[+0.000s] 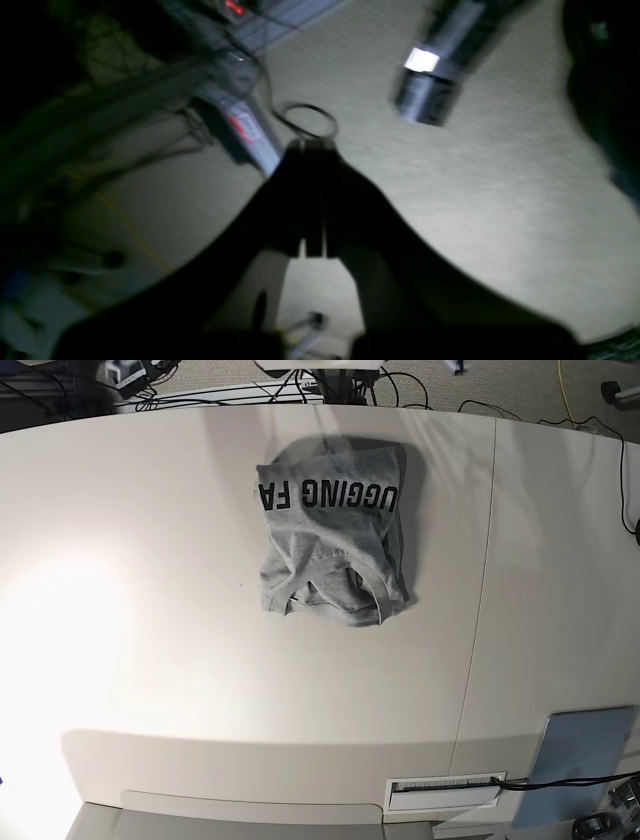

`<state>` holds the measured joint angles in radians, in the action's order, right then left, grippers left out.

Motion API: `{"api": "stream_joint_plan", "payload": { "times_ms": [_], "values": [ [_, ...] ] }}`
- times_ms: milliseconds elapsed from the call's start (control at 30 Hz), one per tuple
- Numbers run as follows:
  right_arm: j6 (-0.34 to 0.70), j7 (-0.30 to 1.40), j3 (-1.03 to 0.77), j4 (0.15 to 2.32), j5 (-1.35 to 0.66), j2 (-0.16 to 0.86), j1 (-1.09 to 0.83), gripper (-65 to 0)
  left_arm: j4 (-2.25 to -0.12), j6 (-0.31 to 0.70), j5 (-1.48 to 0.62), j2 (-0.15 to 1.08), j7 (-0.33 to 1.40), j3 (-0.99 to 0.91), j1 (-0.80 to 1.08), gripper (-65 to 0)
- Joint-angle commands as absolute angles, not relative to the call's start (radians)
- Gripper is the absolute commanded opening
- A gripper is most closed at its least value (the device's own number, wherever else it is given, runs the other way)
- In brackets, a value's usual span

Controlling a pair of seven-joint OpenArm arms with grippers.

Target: Fold the T-shirt properly

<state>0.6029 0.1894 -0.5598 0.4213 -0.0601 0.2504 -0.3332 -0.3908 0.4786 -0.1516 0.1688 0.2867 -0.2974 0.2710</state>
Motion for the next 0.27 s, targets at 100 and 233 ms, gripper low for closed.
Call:
{"api": "stream_joint_plan", "payload": {
  "times_ms": [100, 233],
  "values": [
    [0.609, 0.190, -0.562, 0.329, -0.014, 0.247, -0.262, -65.0, -0.331, 0.410, -0.149, 0.159, 0.290, -0.299, 0.220, -49.0],
    [0.609, 0.190, -0.562, 0.319, 0.025, 0.226, -0.232, -65.0, -0.322, 0.408, -0.148, 0.153, 0.274, -0.299, 0.207, -49.0]
  ]
}}
